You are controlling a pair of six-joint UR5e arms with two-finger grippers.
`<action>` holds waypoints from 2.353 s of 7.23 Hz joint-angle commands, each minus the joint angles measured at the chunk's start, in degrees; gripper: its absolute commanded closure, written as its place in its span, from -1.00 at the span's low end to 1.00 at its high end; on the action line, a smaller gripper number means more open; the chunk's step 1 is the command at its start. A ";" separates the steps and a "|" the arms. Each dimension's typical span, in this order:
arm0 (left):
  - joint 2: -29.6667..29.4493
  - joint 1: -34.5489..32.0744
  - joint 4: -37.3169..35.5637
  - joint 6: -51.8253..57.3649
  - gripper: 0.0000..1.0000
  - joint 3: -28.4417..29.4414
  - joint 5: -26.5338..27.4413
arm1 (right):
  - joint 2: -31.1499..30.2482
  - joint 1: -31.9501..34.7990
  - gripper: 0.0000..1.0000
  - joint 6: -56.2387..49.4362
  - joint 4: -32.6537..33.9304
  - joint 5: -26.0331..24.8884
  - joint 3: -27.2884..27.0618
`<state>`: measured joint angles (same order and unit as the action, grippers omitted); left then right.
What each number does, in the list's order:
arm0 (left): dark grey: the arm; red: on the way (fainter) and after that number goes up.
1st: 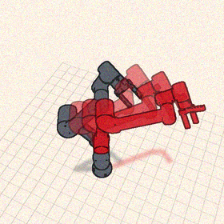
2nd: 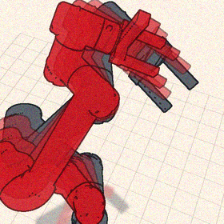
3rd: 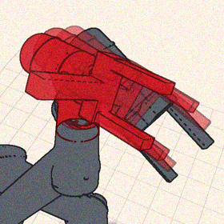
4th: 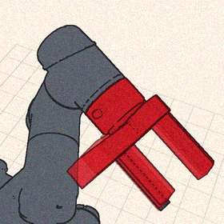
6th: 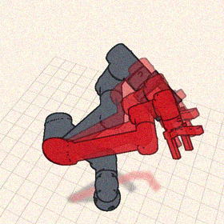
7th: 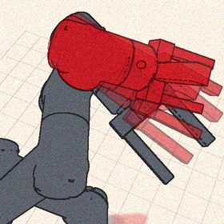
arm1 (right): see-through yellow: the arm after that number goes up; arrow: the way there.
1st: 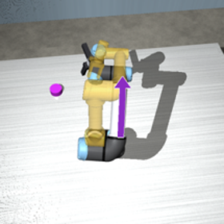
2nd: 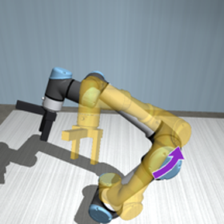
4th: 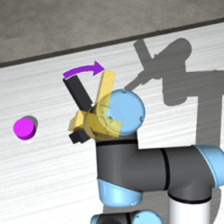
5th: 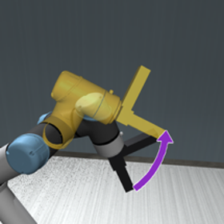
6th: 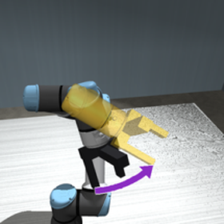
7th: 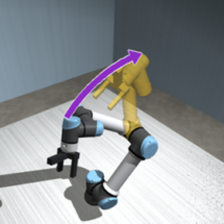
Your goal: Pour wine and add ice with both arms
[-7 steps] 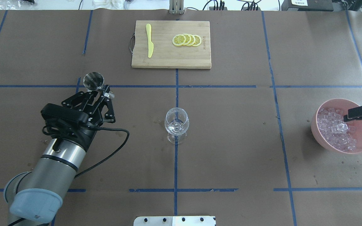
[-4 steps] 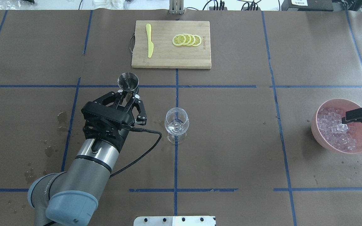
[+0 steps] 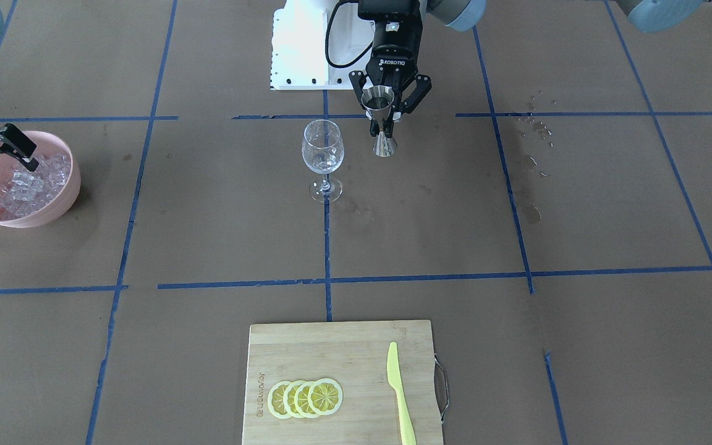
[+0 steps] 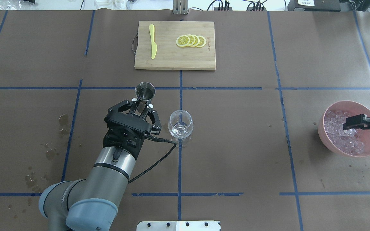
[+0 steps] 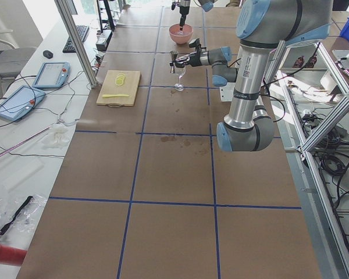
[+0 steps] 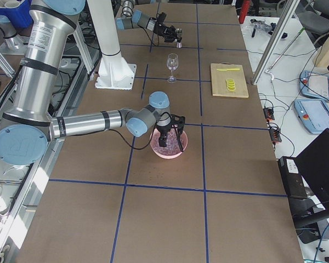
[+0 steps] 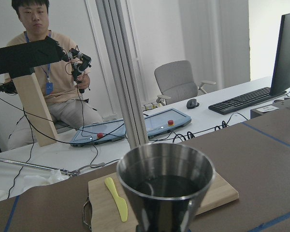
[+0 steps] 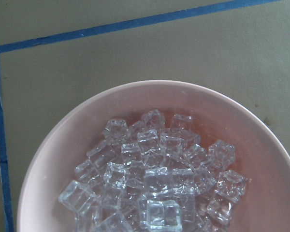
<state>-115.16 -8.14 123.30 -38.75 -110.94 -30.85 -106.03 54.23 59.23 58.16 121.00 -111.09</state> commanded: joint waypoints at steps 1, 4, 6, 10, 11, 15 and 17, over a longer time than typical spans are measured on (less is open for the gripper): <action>-1.28 1.36 -0.96 4.71 1.00 1.16 0.09 | 0.03 -0.18 -1.00 0.10 -0.07 0.11 0.00; -3.12 1.72 -1.04 17.17 1.00 3.09 0.53 | 0.38 -0.18 -1.00 0.19 -0.15 0.20 0.00; -3.40 1.72 -0.96 25.52 1.00 4.41 0.79 | 0.39 -0.18 -1.00 0.19 -0.33 0.20 0.00; -4.37 1.72 -1.04 39.69 1.00 4.77 2.46 | 0.39 -0.18 -1.00 0.19 -0.33 0.29 -0.09; -4.37 1.72 -1.04 41.81 1.00 5.38 3.16 | 0.39 -0.18 -1.00 0.19 -0.33 0.29 0.00; -4.45 1.63 -1.04 52.52 1.00 6.08 7.81 | 0.39 -0.18 -1.00 0.10 -0.42 0.29 -0.09; -4.54 1.63 -1.13 59.27 1.00 6.44 9.22 | 0.39 -0.18 -1.00 0.19 -0.42 0.29 -0.09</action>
<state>-119.64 -6.49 122.23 16.01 -104.80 -22.85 -105.64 54.05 59.34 57.75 121.29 -111.17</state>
